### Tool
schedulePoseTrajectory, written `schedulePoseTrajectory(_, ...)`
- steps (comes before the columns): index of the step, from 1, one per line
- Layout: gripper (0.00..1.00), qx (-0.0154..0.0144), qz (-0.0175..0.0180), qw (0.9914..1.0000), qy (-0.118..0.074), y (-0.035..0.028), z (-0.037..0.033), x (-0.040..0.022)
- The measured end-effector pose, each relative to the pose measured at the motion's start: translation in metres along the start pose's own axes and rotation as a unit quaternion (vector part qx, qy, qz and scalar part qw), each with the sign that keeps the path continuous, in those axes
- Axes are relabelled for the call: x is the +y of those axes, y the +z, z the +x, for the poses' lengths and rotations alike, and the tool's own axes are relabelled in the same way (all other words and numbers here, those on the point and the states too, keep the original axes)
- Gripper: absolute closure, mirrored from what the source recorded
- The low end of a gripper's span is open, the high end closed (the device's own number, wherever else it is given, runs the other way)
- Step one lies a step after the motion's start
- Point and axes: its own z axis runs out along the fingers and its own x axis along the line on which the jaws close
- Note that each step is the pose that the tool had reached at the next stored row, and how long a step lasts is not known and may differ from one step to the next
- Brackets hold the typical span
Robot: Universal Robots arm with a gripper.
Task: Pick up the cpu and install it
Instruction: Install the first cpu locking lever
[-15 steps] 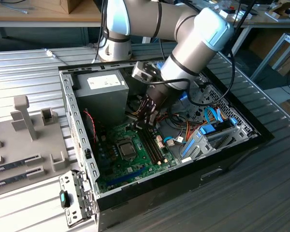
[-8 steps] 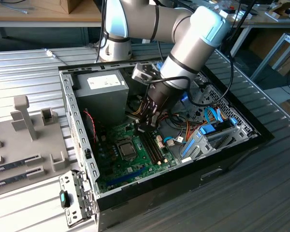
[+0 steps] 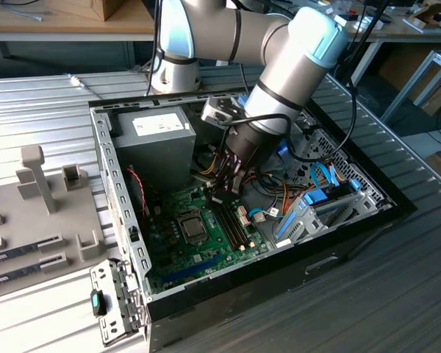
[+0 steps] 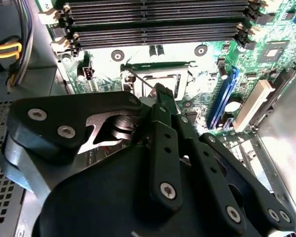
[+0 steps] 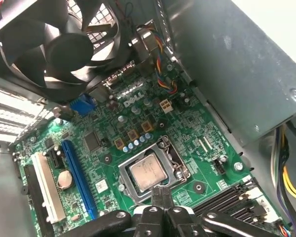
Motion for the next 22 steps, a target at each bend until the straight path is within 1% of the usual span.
schedulePoseTrajectory(1,0.89,-0.0003,-0.0006,1.0,0.0,-0.0005,-0.0002,-0.0005)
schedulePoseTrajectory(3,0.89,-0.0022,-0.002,0.99999,-0.001,-0.0024,0.0,-0.0007)
schedulePoseTrajectory(4,0.89,-0.0045,-0.0033,0.99998,-0.002,-0.0052,0.0008,-0.0002)
schedulePoseTrajectory(5,0.89,-0.0073,-0.0052,0.99995,-0.004,-0.0075,0.0011,-0.0003)
schedulePoseTrajectory(6,0.89,-0.0096,-0.0072,0.99992,-0.005,-0.0085,0.0007,-0.001)
schedulePoseTrajectory(7,0.89,-0.0119,-0.0123,0.99983,-0.007,-0.01,-0.0012,-0.0045)
schedulePoseTrajectory(9,0.89,-0.0118,-0.0192,0.9997,-0.009,-0.0125,-0.0043,-0.0097)
schedulePoseTrajectory(10,0.89,-0.0116,-0.0212,0.99966,-0.01,-0.0133,-0.0052,-0.0114)
schedulePoseTrajectory(12,0.89,-0.0113,-0.0222,0.99964,-0.01,-0.0136,-0.0058,-0.0123)
schedulePoseTrajectory(14,0.89,-0.0115,-0.0219,0.99964,-0.01,-0.0136,-0.0058,-0.0123)
schedulePoseTrajectory(16,0.89,-0.0192,-0.0094,0.99974,-0.008,-0.0136,-0.0057,-0.0123)
schedulePoseTrajectory(17,0.89,-0.0269,0.0025,0.99961,-0.007,-0.0135,-0.0057,-0.0123)
schedulePoseTrajectory(18,0.89,-0.0344,0.0145,0.99929,-0.005,-0.0135,-0.0057,-0.0122)
schedulePoseTrajectory(19,0.89,-0.0402,0.0236,0.99891,-0.004,-0.0135,-0.0056,-0.0121)
schedulePoseTrajectory(21,0.89,-0.0509,0.0405,0.99788,-0.002,-0.0134,-0.0056,-0.012)
schedulePoseTrajectory(22,0.89,-0.0553,0.0476,0.99733,-0.001,-0.0134,-0.0055,-0.0119)
